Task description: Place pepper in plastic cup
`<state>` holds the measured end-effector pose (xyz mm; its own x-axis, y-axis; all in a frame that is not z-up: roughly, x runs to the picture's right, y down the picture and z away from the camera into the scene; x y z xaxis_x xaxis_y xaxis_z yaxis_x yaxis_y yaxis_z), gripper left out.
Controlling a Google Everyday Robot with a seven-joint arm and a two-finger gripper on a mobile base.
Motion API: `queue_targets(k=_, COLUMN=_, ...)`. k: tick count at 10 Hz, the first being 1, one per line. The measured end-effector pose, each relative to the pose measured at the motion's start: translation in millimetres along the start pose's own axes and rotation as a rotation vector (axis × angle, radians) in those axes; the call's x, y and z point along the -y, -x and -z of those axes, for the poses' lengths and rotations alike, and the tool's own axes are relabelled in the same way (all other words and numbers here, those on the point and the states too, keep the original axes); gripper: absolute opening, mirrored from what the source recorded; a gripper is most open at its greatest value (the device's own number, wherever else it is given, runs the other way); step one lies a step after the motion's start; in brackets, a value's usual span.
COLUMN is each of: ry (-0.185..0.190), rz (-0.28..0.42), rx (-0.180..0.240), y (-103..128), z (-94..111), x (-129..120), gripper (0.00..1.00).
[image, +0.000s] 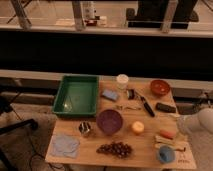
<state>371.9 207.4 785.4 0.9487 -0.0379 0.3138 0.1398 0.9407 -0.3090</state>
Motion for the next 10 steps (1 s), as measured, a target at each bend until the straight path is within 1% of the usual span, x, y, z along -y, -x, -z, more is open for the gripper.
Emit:
queue_targets(k=2, ry=-0.004, rz=0.022, rx=-0.005, y=0.3, z=-7.1, x=6.4, gripper=0.80)
queue_targets(k=5, ry=-0.009, rz=0.035, rx=-0.024, y=-4.8, z=-16.1, x=9.8, gripper=0.80)
queue_targets(k=10, ry=0.014, rz=0.008, rx=-0.059, y=-20.5, z=-23.1, x=-3.7, gripper=0.80)
